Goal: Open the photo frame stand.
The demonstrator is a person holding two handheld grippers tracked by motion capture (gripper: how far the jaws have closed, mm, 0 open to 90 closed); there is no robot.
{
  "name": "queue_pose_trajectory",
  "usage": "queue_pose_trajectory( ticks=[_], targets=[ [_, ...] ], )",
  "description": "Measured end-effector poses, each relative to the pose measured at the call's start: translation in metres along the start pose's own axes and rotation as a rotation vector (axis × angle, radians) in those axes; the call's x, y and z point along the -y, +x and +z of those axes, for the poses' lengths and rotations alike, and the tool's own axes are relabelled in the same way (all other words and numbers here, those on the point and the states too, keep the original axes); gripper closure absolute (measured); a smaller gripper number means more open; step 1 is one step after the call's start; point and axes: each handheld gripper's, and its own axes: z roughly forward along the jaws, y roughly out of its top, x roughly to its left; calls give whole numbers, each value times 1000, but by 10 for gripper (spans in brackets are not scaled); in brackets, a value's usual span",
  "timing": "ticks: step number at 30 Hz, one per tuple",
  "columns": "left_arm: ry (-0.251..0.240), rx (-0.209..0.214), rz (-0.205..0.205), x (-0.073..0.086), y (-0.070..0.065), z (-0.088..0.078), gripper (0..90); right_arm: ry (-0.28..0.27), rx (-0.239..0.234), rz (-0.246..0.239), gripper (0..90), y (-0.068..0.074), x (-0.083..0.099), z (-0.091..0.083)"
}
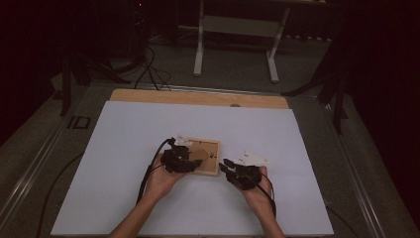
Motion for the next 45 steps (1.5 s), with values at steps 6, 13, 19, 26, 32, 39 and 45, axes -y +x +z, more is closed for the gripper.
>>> queue_pose_trajectory(
  ticks=[6,13,19,26,32,39,45],
  targets=[
    [-25,-16,36,3,-5,-2,532,-25,-2,5,684,-7,-13,-8],
    [-53,-27,66,10,-7,-4,532,-5,-7,-24,645,-9,-26,-7],
    [-72,-34,84,15,-8,-7,532,-6,-1,-14,632,-14,-34,-6],
    [-85,-45,107,19,-11,-10,532,-5,-6,-6,613,-21,-42,-5],
    [-104,-58,130,24,-14,-12,532,-10,-12,27,601,-28,-46,-3],
    [-130,-82,159,31,-19,-14,532,15,-24,39,570,-31,-52,5],
    [-143,-92,169,34,-21,-15,532,44,-19,63,538,-31,-52,15]
  ],
)
